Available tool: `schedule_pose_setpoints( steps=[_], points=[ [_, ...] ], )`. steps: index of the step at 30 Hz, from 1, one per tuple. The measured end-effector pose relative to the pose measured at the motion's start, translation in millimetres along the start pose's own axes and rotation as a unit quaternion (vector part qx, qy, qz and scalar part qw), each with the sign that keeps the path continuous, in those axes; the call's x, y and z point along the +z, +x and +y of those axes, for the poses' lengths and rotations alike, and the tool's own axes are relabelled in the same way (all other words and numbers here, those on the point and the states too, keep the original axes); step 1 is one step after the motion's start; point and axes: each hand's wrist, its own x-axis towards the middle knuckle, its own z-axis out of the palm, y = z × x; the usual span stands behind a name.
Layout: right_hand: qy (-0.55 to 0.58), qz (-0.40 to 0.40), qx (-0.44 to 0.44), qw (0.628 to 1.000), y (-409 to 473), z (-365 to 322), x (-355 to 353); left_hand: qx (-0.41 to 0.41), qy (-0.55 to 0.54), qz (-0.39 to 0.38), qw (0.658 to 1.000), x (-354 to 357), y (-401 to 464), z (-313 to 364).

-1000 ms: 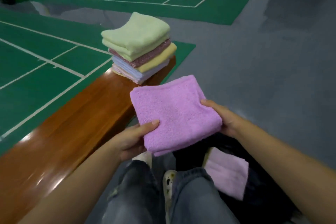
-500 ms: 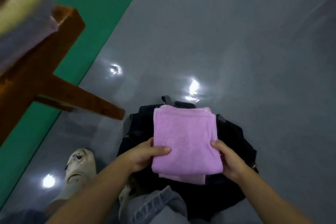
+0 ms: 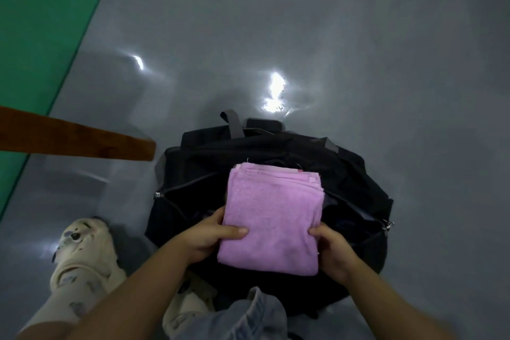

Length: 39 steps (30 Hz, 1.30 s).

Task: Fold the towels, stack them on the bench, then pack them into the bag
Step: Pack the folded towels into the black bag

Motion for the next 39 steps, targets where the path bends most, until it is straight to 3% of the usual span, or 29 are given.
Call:
schedule_pose_setpoints(
  steps=[4,8,14,18,24,30,34,39],
  points=[
    [-0.005,0.005,-0.014,1.000,-3.0,1.6,-8.9,0.003,-0.016,-0.024,1.000,9.1,-4.6,-0.9],
    [-0.026,0.013,-0.011,1.000,-6.2,5.2,-10.8,-0.007,-0.014,0.016,1.000,14.9,-2.6,-7.9],
    [-0.232,0.068,-0.075,0.967,-9.0,9.0,0.6,-0.003,-0.013,0.060,0.998,11.1,-4.7,-8.2],
    [-0.222,0.094,-0.062,0.969,-8.5,8.3,-0.9,0.012,0.011,0.089,0.996,11.6,-14.6,-4.8],
    [-0.245,0.154,-0.075,0.954,-28.9,6.4,5.7,0.012,-0.035,0.151,0.988,14.0,-40.7,6.8],
    [-0.314,0.286,-0.149,0.893,-61.1,-7.0,34.2,0.069,-0.063,0.206,0.974,24.6,-103.0,39.2],
    [-0.339,0.230,-0.222,0.885,-102.8,-34.1,92.0,0.141,-0.063,0.188,0.970,51.0,-174.0,74.5],
    [-0.360,0.041,-0.295,0.884,-178.2,-67.7,187.2,0.248,-0.062,0.179,0.950,89.5,-271.0,108.6]
  ],
)
